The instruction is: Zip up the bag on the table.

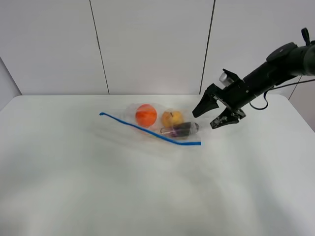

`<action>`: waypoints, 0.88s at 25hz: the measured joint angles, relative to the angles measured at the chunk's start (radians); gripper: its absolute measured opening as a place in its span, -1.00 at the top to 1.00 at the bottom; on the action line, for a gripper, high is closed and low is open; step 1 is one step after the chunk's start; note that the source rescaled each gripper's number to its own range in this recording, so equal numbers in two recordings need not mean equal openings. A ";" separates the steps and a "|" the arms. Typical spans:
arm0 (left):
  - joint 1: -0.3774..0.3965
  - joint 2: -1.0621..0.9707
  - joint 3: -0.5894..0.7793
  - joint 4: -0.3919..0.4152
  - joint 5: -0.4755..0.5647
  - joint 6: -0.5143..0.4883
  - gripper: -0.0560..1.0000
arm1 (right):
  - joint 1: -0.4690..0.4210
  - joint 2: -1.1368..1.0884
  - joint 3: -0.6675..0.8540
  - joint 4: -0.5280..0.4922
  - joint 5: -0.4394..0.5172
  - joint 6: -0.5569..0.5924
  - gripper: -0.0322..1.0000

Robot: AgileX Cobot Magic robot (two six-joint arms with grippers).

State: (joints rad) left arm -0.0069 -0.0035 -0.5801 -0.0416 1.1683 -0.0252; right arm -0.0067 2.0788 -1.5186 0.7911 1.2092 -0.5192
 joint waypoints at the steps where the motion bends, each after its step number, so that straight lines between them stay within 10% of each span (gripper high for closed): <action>1: 0.000 0.000 0.000 0.000 0.000 0.000 -0.77 | 0.000 0.000 -0.039 -0.064 0.000 0.054 -0.97; 9: 0.000 0.000 0.000 0.001 0.000 0.000 -0.77 | 0.010 -0.001 -0.283 -0.553 -0.002 0.303 -0.97; 22: 0.000 0.000 0.000 0.001 0.000 -0.001 -0.77 | 0.011 -0.276 -0.060 -0.719 0.001 0.384 -0.97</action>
State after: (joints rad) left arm -0.0069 -0.0035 -0.5801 -0.0407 1.1683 -0.0264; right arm 0.0042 1.8028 -1.5789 0.0721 1.2102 -0.1353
